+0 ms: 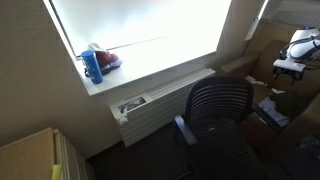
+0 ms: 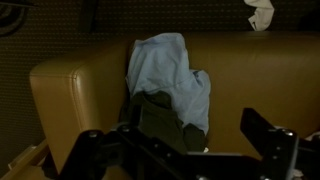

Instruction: Pick up the blue shirt and hang it on the back of the chair

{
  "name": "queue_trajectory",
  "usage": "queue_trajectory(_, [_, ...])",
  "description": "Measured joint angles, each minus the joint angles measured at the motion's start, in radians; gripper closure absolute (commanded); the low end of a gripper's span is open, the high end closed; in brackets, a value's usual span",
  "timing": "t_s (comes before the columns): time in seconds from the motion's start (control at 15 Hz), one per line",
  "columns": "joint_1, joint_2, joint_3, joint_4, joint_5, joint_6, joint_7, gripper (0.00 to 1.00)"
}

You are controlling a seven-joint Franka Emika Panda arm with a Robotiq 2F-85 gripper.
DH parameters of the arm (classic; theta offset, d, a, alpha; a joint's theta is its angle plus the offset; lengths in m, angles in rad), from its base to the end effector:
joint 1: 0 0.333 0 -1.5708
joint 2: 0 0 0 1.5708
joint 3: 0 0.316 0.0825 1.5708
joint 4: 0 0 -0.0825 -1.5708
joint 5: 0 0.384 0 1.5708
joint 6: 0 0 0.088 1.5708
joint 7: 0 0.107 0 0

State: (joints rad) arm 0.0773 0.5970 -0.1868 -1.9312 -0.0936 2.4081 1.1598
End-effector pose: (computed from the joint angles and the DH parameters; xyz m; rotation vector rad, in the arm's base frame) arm 0.6071 -0.0650 0.1706 2.4527 -1.6250 -0.0223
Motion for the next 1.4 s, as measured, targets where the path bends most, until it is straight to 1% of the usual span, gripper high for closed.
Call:
queue_trajectory(0.13, [0.003,0.045,-0.028,0.005,0.001,0.091,0.084,0.00])
queue_trajectory(0.33, [0.000,0.188,-0.096,0.050,0.007,0.218,0.195,0.00])
queue_trajectory(0.47, [-0.006,0.287,-0.134,0.102,0.024,0.264,0.246,0.00])
queue_trajectory(0.6, [-0.019,0.373,-0.150,0.168,0.060,0.267,0.272,0.00])
queue_trajectory(0.67, [-0.032,0.407,-0.147,0.204,0.083,0.245,0.272,0.00])
queue_trajectory(0.73, [-0.052,0.437,-0.133,0.243,0.108,0.191,0.263,0.00])
queue_trajectory(0.93, [-0.127,0.488,-0.076,0.358,0.148,-0.014,0.189,0.00])
queue_trajectory(1.0, [-0.149,0.490,-0.061,0.384,0.156,-0.059,0.163,0.00])
queue_trajectory(1.2, [-0.175,0.490,-0.047,0.415,0.159,-0.093,0.142,0.00])
queue_trajectory(1.33, [-0.159,0.498,-0.059,0.417,0.151,-0.093,0.161,0.00])
queue_trajectory(1.4, [-0.144,0.521,-0.073,0.431,0.148,-0.114,0.200,0.00])
